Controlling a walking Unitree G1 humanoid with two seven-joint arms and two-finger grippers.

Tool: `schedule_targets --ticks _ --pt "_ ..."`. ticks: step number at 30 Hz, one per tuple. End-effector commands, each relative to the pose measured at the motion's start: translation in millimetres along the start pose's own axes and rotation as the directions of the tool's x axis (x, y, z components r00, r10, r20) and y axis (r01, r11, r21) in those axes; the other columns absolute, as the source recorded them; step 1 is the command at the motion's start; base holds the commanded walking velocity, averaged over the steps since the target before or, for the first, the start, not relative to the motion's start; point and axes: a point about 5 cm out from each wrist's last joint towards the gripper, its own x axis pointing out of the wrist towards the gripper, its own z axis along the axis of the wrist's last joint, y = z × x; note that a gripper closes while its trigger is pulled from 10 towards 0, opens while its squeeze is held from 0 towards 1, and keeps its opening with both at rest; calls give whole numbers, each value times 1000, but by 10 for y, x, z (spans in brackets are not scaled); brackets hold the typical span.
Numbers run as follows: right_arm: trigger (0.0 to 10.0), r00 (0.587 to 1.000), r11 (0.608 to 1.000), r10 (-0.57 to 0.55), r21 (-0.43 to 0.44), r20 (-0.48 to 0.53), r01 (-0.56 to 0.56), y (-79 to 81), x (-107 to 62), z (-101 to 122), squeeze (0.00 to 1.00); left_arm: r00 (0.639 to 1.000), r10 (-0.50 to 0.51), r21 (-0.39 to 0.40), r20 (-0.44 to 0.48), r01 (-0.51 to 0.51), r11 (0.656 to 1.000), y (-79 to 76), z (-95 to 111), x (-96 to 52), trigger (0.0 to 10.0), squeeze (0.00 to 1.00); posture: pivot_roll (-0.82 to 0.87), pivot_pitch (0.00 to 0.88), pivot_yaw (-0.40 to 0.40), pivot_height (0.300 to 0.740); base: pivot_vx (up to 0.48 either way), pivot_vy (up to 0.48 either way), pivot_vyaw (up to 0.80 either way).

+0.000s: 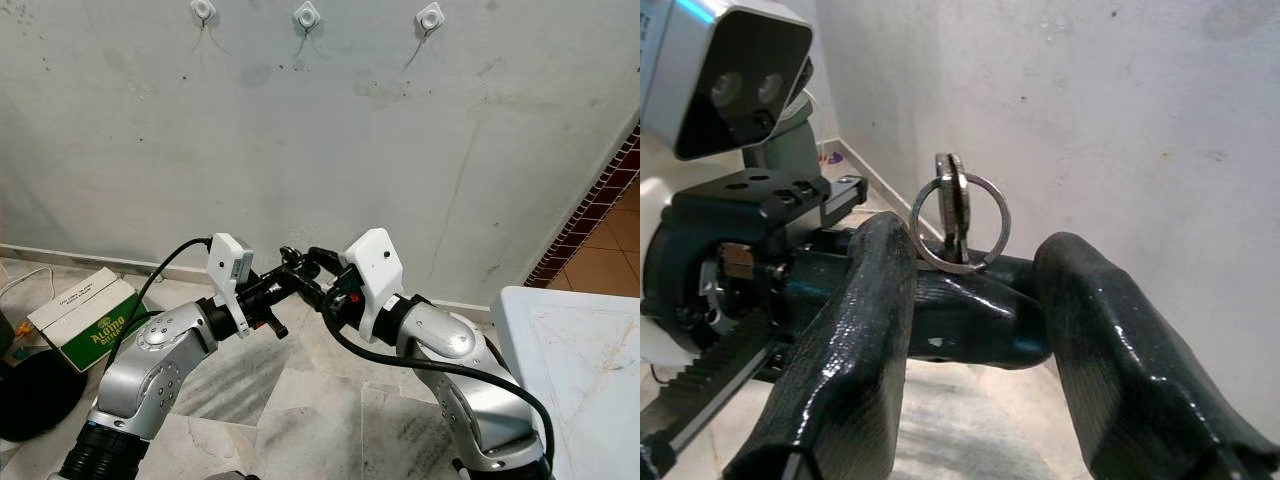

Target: Hang keys on a hook

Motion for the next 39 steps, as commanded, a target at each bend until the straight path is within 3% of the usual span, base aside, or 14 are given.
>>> schedule_targets --ticks 1,13,24,25,26,27,30,31,39 --pt "0 999 999 -43 -23 -5 43 -101 -36 11 0 1000 1 25 8 -1 1000 7 50 9 0 0 -40 38 59 740 0 0 0" --pt "0 996 989 -82 -127 -27 78 -310 -123 43 0 1000 0 28 6 0 1000 11 56 2 0 0 -38 37 62 740 0 0 0" --pt "0 996 985 -85 -151 -19 81 -333 -128 48 0 1000 0 31 4 0 1000 10 49 0 0 0 -35 32 62 740 0 0 0" --pt "2667 996 985 -84 -151 -20 80 -333 -129 48 0 1000 0 31 4 0 1000 10 50 0 0 0 -35 32 62 740 0 0 0" --pt "7412 996 985 -83 -151 -20 79 -334 -130 47 0 1000 0 31 4 0 1000 11 51 0 0 0 -35 32 62 740 0 0 0" --pt "10000 997 988 -78 -138 -16 75 -335 -137 51 0 1000 0 31 5 0 1000 12 52 0 0 0 -35 32 62 740 0 0 0" --pt "10000 997 991 -78 -111 -8 77 -345 -151 64 0 1000 0 31 4 0 1000 12 52 0 0 0 -35 32 62 740 0 0 0" --pt "10000 997 993 -75 -96 -4 75 -350 -161 69 1000 1000 0 32 5 0 999 13 52 1 0 0 -35 32 62 740 0 0 0" --pt "10000 999 997 -44 -71 -15 43 -332 -261 92 1000 1000 -1 29 4 1 1000 3 47 3 0 0 -38 35 62 740 0 0 0"
